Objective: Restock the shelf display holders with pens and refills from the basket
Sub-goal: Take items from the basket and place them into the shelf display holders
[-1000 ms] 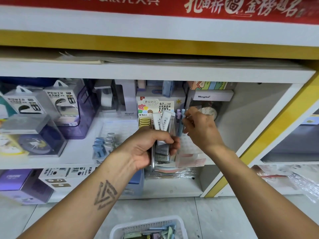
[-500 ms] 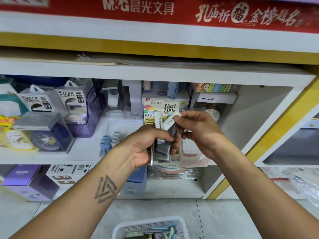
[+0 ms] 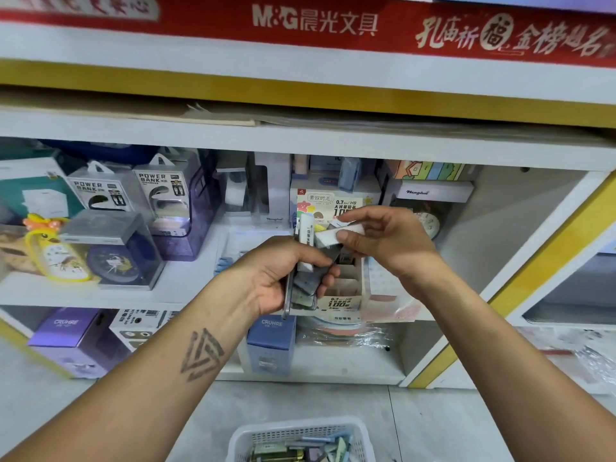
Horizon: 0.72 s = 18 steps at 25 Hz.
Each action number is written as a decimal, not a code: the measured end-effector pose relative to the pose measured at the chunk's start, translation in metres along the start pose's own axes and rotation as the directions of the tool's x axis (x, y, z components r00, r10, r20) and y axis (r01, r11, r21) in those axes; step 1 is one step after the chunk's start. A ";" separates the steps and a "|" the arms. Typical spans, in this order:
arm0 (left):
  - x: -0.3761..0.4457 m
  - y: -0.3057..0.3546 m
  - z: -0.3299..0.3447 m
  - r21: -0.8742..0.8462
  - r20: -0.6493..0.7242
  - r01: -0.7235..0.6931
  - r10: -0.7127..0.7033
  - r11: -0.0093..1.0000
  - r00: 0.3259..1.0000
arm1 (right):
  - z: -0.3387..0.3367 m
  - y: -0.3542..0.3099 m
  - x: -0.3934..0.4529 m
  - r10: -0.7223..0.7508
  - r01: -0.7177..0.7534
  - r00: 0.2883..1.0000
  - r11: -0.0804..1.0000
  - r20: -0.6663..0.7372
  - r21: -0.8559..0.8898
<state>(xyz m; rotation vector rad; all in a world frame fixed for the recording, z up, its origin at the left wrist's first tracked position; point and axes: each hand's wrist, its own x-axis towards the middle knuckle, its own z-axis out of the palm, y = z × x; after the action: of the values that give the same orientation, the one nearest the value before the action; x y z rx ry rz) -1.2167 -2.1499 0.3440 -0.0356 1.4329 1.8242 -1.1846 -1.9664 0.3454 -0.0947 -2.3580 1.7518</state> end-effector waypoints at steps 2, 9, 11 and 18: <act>-0.003 0.003 -0.006 0.005 -0.014 0.000 0.000 1.000 1.000 | 0.000 -0.002 0.002 -0.009 0.010 1.000 0.997 0.016 -0.073; -0.019 0.025 -0.041 -0.170 -0.189 -0.080 0.047 0.982 0.981 | 0.010 -0.006 0.000 0.006 -0.014 0.999 0.979 -0.036 -0.205; -0.024 0.033 -0.052 -0.192 -0.226 -0.129 0.084 0.973 0.971 | 0.020 -0.008 0.000 0.033 -0.037 0.998 0.996 -0.048 -0.086; -0.040 0.039 -0.069 -0.209 -0.262 -0.162 0.104 0.964 0.959 | 0.055 -0.016 -0.010 0.131 -0.192 0.964 0.944 0.229 0.267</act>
<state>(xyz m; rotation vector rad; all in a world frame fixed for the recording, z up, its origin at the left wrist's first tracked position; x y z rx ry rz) -1.2424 -2.2309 0.3689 -0.3016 1.4138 2.1521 -1.1852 -2.0248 0.3441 -0.0652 -2.2547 2.2686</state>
